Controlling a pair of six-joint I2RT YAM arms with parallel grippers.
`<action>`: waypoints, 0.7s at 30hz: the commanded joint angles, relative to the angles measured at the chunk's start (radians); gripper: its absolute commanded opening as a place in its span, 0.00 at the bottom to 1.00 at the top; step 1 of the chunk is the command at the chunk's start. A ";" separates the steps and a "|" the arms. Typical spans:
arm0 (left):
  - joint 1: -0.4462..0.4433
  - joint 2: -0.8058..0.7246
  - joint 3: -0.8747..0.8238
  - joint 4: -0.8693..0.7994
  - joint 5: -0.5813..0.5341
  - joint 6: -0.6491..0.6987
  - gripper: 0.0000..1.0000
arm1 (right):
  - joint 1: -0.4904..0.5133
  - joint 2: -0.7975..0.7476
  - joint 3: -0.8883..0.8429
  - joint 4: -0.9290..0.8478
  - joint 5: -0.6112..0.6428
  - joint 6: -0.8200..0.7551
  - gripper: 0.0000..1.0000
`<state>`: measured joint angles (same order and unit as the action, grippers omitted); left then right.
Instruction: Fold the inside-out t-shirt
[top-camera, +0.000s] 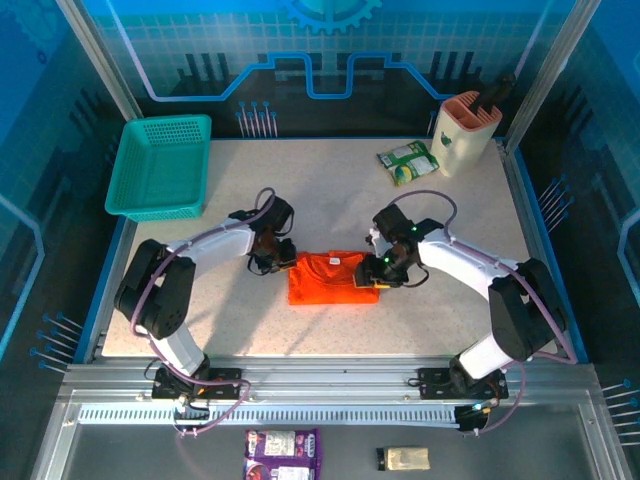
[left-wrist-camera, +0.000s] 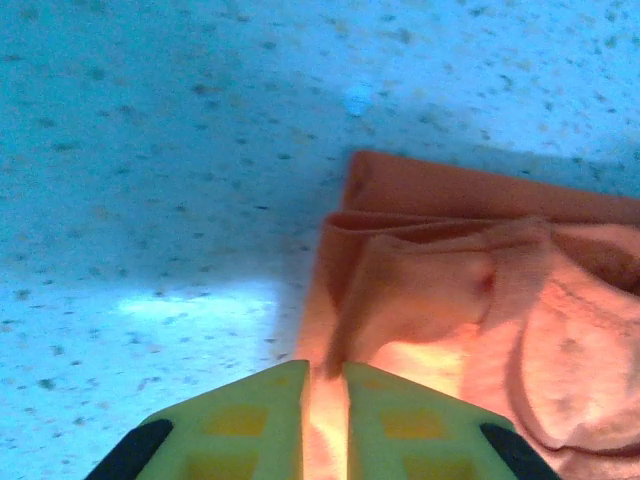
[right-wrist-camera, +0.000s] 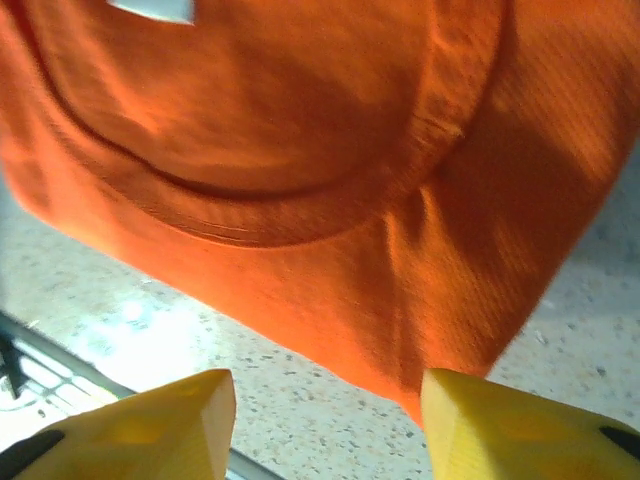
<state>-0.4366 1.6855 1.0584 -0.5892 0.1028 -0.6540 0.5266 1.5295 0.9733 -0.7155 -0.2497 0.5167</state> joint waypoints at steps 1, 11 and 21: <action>0.031 -0.054 -0.056 0.045 0.100 0.038 0.21 | 0.009 -0.028 -0.048 -0.002 0.087 0.034 0.59; 0.038 -0.028 -0.136 0.117 0.173 0.039 0.23 | -0.175 -0.012 -0.203 0.285 -0.262 -0.027 0.61; 0.038 -0.027 -0.131 0.109 0.154 0.028 0.23 | -0.217 0.139 -0.167 0.363 -0.360 -0.043 0.52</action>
<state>-0.4019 1.6543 0.9329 -0.4824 0.2451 -0.6445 0.3260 1.6337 0.7769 -0.3916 -0.5430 0.4934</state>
